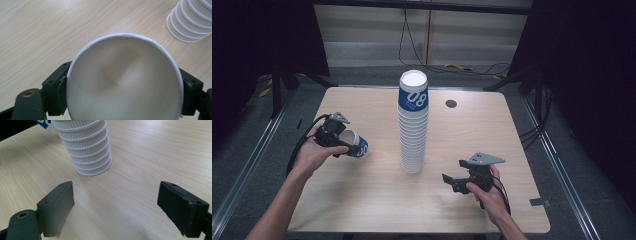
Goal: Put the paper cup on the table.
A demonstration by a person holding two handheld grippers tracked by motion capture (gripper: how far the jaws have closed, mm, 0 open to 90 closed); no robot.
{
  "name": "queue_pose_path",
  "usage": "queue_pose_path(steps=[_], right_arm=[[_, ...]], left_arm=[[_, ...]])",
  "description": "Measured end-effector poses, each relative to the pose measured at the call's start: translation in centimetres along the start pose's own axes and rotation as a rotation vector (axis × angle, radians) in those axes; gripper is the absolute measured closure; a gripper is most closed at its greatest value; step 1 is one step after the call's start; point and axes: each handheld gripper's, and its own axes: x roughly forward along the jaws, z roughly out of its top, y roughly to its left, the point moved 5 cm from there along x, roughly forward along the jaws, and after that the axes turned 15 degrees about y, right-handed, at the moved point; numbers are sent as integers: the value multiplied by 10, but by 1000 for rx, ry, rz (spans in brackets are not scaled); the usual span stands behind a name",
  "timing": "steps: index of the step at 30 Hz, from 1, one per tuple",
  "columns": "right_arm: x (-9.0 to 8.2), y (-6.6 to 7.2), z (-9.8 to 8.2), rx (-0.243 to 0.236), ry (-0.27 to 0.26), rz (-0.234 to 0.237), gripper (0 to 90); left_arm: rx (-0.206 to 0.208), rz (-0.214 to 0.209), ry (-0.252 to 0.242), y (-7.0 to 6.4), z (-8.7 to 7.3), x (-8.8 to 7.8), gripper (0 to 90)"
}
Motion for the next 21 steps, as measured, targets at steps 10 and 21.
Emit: queue_pose_path(steps=[10,21], right_arm=[[0,-1,0,0,-4,-3,137],[1,-1,1,-4,-2,-8,137]], left_arm=[[-6,42,130,6,6,17,174],[-3,78,231,2,20,23,163]])
